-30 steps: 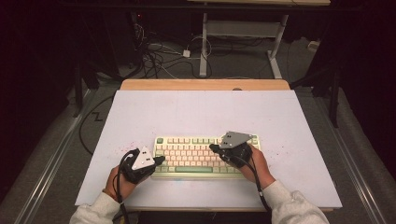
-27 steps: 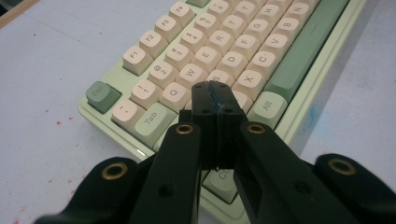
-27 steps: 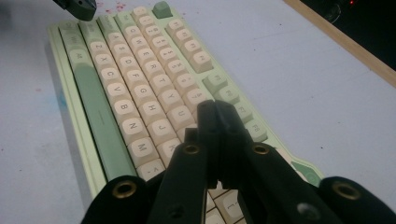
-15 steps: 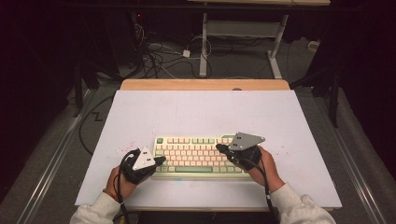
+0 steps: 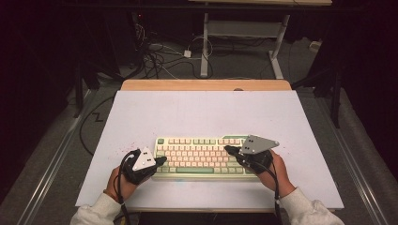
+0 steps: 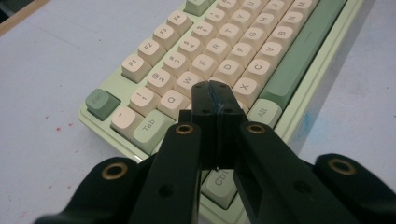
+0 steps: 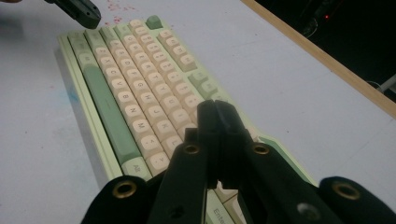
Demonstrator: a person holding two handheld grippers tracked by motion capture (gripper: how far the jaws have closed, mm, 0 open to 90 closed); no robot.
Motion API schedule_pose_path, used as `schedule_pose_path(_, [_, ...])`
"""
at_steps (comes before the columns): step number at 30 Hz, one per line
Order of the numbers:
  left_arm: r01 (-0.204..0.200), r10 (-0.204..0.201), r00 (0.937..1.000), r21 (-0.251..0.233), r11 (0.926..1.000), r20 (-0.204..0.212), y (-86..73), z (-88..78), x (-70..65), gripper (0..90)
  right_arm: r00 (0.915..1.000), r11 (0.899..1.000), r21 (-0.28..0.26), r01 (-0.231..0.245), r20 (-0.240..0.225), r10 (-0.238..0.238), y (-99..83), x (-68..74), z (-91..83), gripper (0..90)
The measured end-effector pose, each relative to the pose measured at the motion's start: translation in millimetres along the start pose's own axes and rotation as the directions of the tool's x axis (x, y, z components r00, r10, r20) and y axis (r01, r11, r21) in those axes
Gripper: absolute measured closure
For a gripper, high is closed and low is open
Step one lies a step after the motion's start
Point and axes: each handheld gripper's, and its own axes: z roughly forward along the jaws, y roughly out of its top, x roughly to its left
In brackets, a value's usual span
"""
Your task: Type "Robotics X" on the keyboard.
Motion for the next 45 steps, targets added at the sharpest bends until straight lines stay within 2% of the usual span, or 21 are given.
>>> schedule_pose_path(12, [-0.004,0.004,1.0,-0.01,0.9999,0.003,3.5,-1.0,-1.5,87.7,0.9997,1.0,-0.008,-0.013,0.023,0.013,-14.9,-3.8,-16.6,89.7])
schedule_pose_path(21, [-0.011,0.012,0.9998,-0.019,0.9997,0.014,9.4,1.0,-4.1,87.7,0.9995,1.0,0.008,-0.012,0.028,0.012,-21.1,-2.2,-21.0,89.8])
schedule_pose_path(35, [-0.035,0.036,0.9973,-0.023,0.9991,0.063,27.4,16.7,-10.5,87.7,0.9995,1.0,0.025,-0.018,0.025,0.017,-27.0,-1.3,-23.4,89.7])
schedule_pose_path(45, [-0.054,0.052,0.9928,0.012,0.9985,0.107,34.7,32.8,-15.2,87.7,0.9996,0.999,0.039,-0.018,0.022,0.017,-27.9,-1.2,-22.1,89.8])
